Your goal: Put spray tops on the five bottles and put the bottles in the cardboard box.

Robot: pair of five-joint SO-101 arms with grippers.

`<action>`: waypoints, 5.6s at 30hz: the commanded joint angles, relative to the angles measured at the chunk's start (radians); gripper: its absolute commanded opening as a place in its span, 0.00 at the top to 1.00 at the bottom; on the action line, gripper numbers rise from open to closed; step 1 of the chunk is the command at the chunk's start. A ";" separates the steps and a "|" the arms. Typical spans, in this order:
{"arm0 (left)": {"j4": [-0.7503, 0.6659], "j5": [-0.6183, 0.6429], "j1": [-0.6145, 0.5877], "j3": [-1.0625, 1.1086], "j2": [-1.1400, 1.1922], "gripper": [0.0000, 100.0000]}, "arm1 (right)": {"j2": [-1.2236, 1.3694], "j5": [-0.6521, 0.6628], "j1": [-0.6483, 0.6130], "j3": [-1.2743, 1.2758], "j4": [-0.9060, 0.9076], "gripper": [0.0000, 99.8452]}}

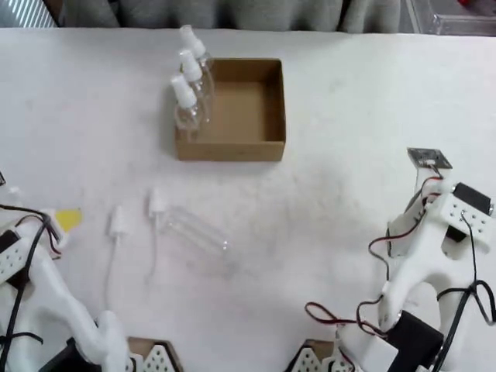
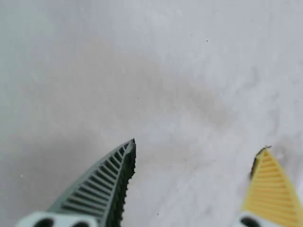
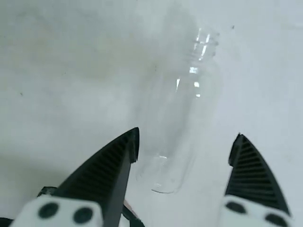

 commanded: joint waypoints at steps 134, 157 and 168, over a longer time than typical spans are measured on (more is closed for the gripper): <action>0.233 0.087 0.630 -0.411 0.338 0.69 | 0.259 -0.298 -0.295 0.109 -0.302 0.98; 0.249 0.087 0.697 -0.563 0.621 0.80 | 0.259 -0.258 -0.297 0.124 -0.315 0.98; 0.230 0.094 0.720 -0.574 0.659 0.77 | 0.259 -0.258 -0.295 0.124 -0.314 0.98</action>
